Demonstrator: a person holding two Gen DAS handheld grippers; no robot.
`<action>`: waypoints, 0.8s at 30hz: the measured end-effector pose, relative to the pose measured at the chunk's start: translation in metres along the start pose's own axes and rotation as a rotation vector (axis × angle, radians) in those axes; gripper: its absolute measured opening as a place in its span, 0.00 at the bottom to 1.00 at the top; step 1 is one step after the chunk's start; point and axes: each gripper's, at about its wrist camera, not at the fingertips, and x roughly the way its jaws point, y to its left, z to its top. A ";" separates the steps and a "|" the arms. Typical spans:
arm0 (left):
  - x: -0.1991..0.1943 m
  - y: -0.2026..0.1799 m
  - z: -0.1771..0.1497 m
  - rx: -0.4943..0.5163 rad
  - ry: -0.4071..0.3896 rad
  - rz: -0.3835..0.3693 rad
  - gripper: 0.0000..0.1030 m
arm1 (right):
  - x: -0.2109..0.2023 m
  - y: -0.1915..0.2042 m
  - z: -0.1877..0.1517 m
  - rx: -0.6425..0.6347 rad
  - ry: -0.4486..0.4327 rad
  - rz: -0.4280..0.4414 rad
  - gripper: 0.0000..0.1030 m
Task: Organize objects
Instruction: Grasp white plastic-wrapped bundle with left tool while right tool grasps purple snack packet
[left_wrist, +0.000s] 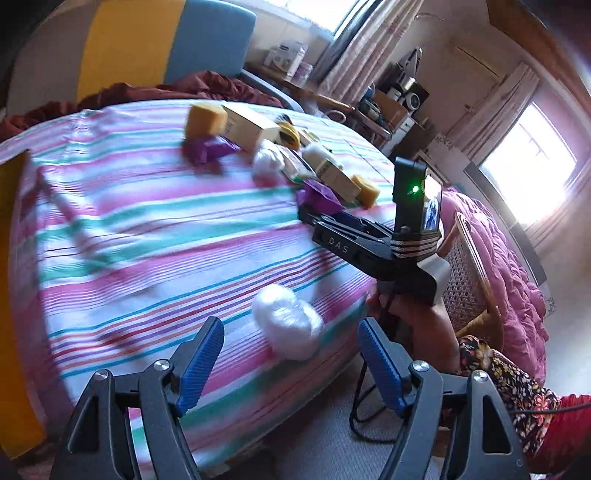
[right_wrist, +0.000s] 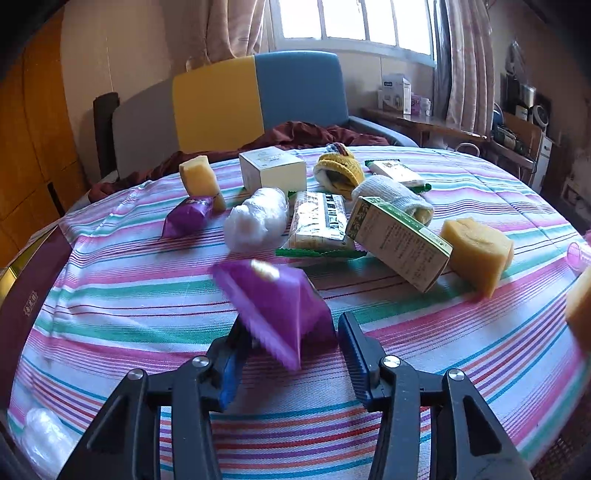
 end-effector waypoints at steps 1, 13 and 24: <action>0.004 -0.002 0.001 -0.004 0.009 -0.004 0.74 | 0.000 -0.001 0.000 0.004 -0.001 0.003 0.48; 0.038 -0.002 0.000 -0.040 -0.003 0.014 0.59 | 0.001 -0.001 -0.002 0.008 -0.018 0.007 0.48; 0.018 0.019 -0.001 -0.121 -0.053 -0.027 0.28 | 0.001 -0.001 -0.003 0.001 -0.029 0.001 0.48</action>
